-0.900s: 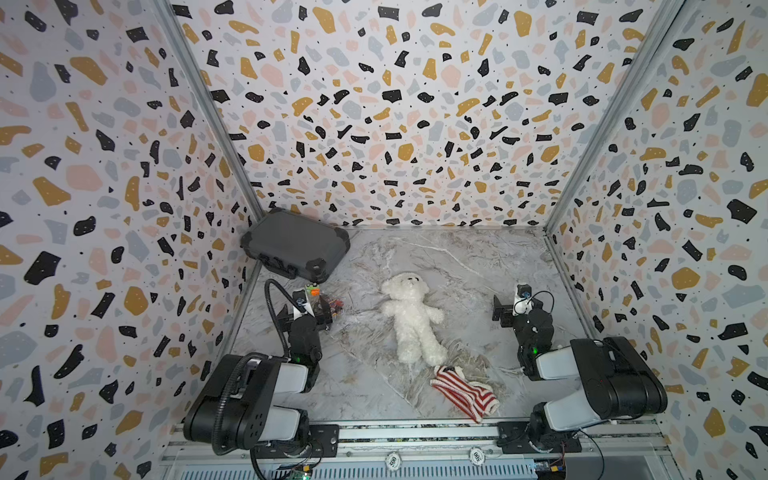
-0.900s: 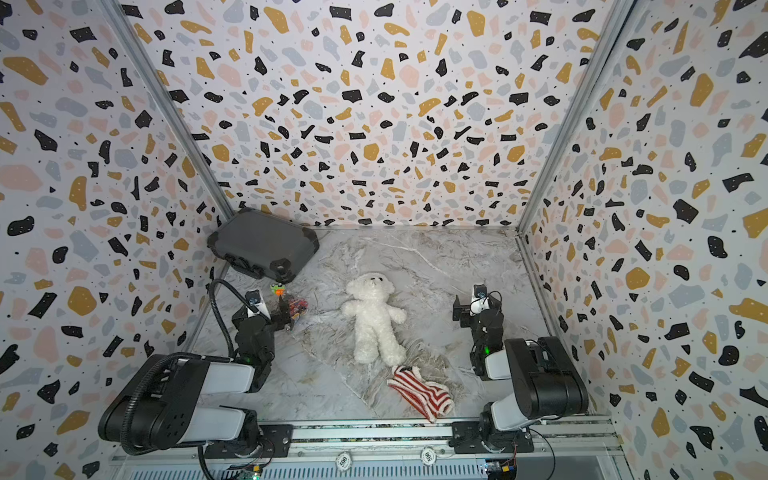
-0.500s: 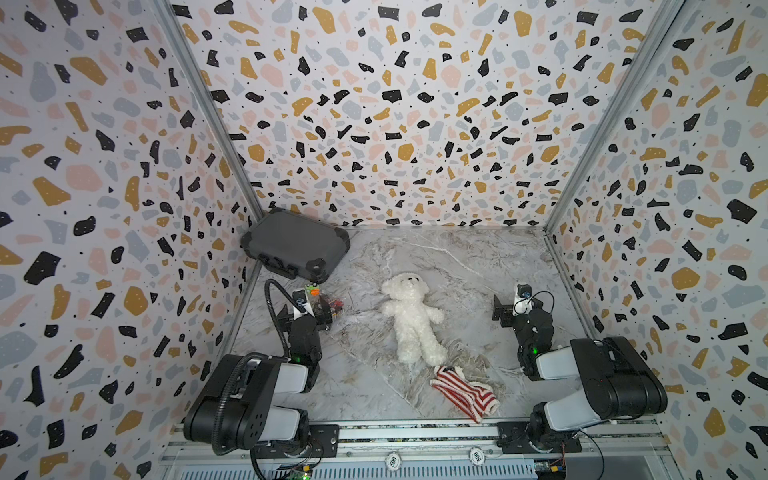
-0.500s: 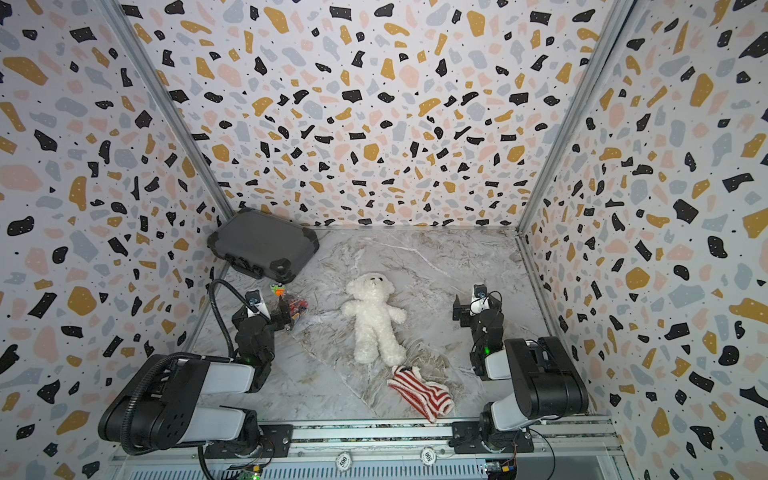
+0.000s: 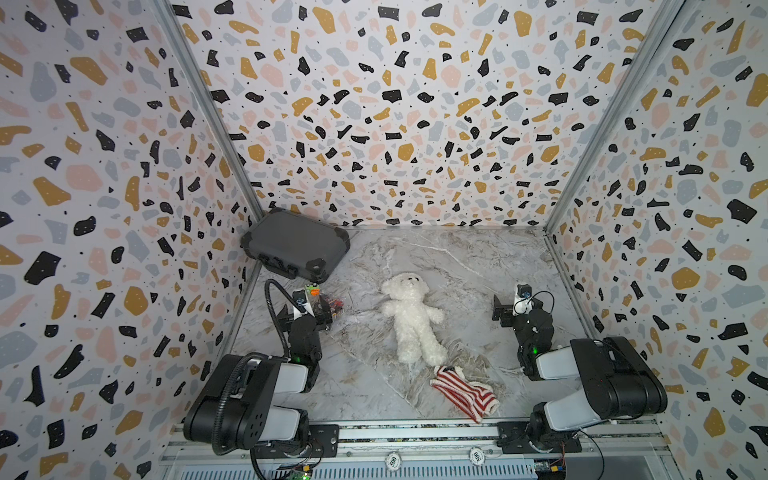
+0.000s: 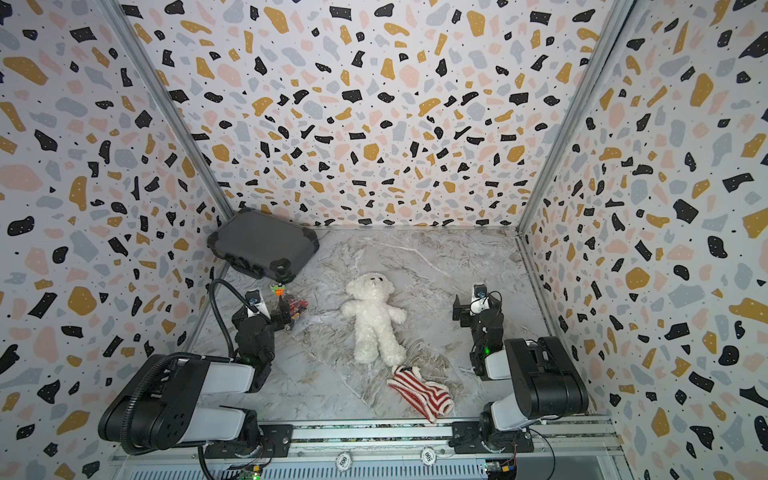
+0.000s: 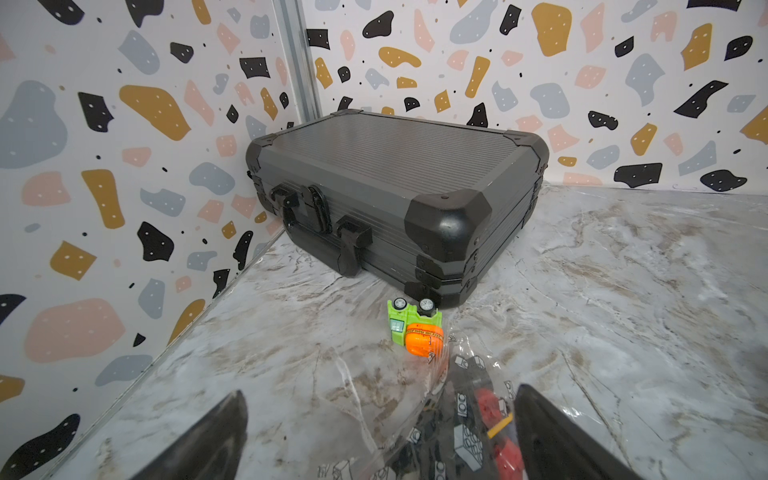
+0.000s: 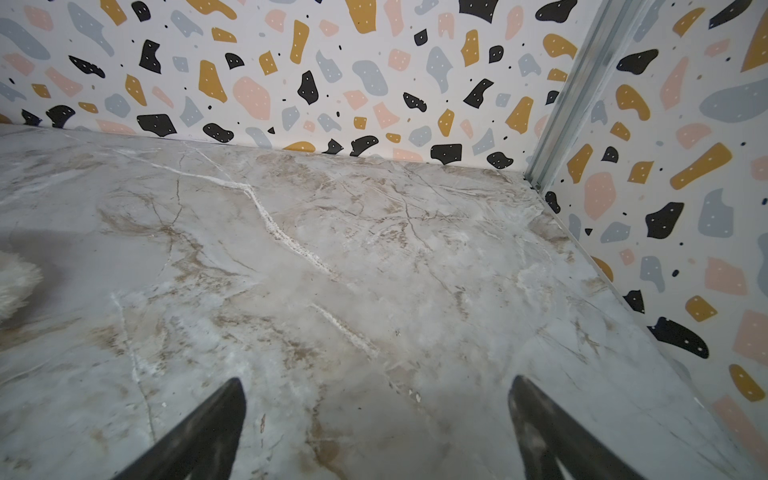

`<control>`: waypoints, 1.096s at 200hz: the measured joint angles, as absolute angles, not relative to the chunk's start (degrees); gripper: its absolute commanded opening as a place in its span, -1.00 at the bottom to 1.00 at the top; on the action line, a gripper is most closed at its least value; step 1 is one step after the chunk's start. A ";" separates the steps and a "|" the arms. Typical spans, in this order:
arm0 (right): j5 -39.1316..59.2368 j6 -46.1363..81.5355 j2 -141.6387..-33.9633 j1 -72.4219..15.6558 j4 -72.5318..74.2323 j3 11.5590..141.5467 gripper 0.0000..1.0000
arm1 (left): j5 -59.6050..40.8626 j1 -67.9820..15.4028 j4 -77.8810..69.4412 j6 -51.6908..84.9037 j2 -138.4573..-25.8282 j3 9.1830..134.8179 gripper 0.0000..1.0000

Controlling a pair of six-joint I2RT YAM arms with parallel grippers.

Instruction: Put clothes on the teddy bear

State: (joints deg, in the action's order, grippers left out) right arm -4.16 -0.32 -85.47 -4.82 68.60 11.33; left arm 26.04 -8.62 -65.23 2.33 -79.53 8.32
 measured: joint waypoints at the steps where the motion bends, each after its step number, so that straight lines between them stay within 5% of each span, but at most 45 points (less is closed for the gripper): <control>1: -4.16 -0.32 -85.47 -4.82 68.60 11.33 0.98 | 26.04 -8.62 -65.23 2.33 -79.53 8.32 0.99; 158: -4.47 -0.51 -84.84 -5.26 67.99 11.33 0.98 | 25.30 -8.62 -65.04 1.96 -79.13 8.32 0.99; 219: -6.46 0.01 -75.37 -5.61 61.34 11.55 0.98 | 23.90 -8.62 -53.71 2.04 -68.58 12.36 0.99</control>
